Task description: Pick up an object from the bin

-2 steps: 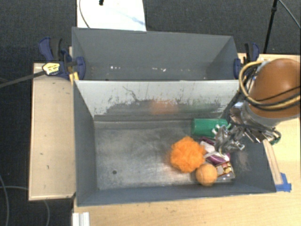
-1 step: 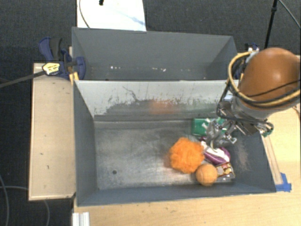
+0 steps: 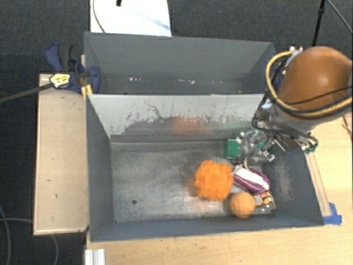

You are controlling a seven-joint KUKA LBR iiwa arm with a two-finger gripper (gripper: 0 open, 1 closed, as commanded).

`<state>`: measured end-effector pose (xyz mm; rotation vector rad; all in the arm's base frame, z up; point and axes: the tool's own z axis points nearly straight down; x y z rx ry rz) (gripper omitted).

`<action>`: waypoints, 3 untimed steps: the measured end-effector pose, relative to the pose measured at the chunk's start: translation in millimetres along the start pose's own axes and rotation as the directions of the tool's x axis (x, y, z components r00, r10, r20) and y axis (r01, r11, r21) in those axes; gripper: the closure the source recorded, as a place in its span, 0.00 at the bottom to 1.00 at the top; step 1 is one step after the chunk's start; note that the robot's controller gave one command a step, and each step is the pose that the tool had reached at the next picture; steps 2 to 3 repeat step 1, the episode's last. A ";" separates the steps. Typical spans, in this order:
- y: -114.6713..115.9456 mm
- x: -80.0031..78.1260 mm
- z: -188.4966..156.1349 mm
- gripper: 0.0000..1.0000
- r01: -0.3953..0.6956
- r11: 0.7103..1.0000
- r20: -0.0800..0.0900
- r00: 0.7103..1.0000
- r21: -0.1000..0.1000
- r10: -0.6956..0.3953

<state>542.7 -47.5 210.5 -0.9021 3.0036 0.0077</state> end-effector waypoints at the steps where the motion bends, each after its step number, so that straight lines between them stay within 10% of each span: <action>1: -35.1 -9.0 -2.6 1.00 0.094 0.996 -0.005 0.996 0.005 -0.094; 3: -35.1 -9.0 -2.6 1.00 0.094 0.996 -0.005 0.996 0.005 -0.094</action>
Offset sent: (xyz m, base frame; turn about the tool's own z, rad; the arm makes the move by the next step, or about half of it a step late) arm 0.0291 0.0307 -0.0168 -0.0472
